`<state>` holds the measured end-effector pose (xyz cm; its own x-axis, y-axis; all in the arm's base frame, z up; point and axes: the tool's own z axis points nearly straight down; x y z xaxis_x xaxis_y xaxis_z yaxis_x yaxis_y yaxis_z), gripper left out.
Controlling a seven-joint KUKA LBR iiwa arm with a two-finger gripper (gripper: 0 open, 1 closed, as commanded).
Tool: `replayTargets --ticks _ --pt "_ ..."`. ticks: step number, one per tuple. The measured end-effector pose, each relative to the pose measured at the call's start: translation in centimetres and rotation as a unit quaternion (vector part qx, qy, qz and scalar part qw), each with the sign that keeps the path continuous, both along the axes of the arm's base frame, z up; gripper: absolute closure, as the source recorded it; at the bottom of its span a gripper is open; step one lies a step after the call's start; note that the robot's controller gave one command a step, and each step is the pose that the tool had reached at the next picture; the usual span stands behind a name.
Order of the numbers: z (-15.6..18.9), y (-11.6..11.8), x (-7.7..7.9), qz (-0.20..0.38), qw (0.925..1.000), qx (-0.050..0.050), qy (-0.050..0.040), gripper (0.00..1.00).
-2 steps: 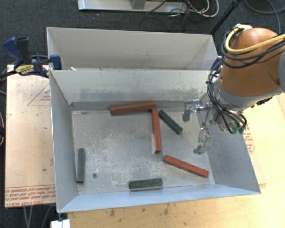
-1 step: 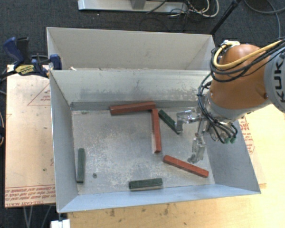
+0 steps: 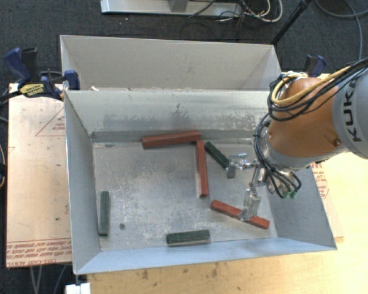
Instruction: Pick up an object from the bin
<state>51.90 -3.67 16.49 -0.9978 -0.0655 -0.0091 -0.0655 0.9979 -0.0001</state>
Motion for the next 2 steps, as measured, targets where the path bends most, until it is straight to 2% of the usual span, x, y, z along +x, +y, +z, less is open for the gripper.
replayTargets --ticks 1,2 --pt "-9.50 -2.89 -2.31 -0.049 0.9988 0.000 0.0048 1.00" --pt "-9.50 -2.89 -2.30 -0.049 0.9988 0.000 0.0048 1.00"
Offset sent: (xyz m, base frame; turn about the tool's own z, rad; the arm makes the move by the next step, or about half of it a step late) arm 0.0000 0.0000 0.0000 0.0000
